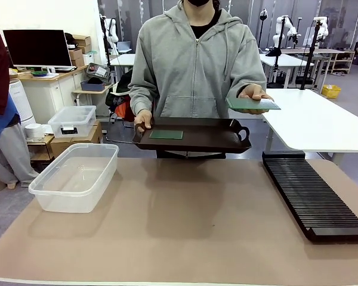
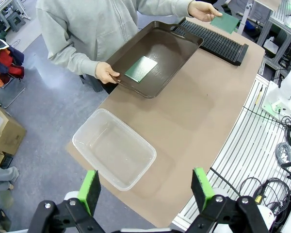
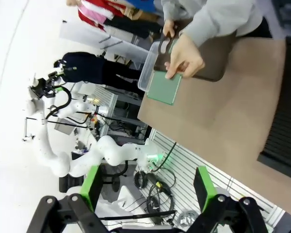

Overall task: Sort PCBs into racks and boxes based on the side picked up.
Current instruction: Pick up the Blank PCB handed by the Human.

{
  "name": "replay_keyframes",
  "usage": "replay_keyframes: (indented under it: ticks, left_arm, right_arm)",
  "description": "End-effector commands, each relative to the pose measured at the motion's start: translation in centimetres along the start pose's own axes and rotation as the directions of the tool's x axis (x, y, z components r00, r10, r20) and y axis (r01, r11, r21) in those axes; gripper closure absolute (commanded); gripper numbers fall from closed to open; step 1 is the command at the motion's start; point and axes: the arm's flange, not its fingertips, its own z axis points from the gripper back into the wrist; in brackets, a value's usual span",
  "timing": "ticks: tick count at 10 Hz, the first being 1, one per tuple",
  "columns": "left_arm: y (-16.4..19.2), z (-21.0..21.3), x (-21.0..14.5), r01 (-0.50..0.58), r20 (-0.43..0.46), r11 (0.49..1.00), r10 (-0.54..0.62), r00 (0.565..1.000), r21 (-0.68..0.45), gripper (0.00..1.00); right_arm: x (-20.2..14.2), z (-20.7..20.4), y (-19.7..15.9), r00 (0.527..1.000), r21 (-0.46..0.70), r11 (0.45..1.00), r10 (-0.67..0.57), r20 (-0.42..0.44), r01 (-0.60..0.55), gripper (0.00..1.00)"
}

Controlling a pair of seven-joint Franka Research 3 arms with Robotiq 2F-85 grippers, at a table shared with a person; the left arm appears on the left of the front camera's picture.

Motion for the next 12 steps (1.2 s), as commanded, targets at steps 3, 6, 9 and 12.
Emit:
replay_keyframes:
  ticks: [3,6,9,12]
  left_arm:
    - [0.0,0.0,0.0,-0.005,0.002,1.0,0.005,1.0,-0.001,0.0]
    - [0.0,0.0,0.0,-0.005,0.002,1.0,0.005,1.0,-0.001,0.0]
    - [0.0,0.0,0.0,-0.005,0.002,1.0,0.005,1.0,-0.001,0.0]
    - [0.0,0.0,0.0,-0.005,0.002,1.0,0.005,1.0,-0.001,0.0]
  right_arm:
    - [-0.1,-1.3,-0.6,0.999,-0.026,0.999,0.032,-0.005,-0.033,0.0]
    - [0.0,-1.7,-1.5,0.998,0.009,0.999,-0.05,-0.027,0.05,0.0]
    - [0.7,-3.6,-2.3,0.98,0.055,0.979,-0.198,0.03,0.197,0.0]
    - [0.9,-9.2,-4.6,0.916,0.244,0.889,-0.401,0.002,0.388,0.0]
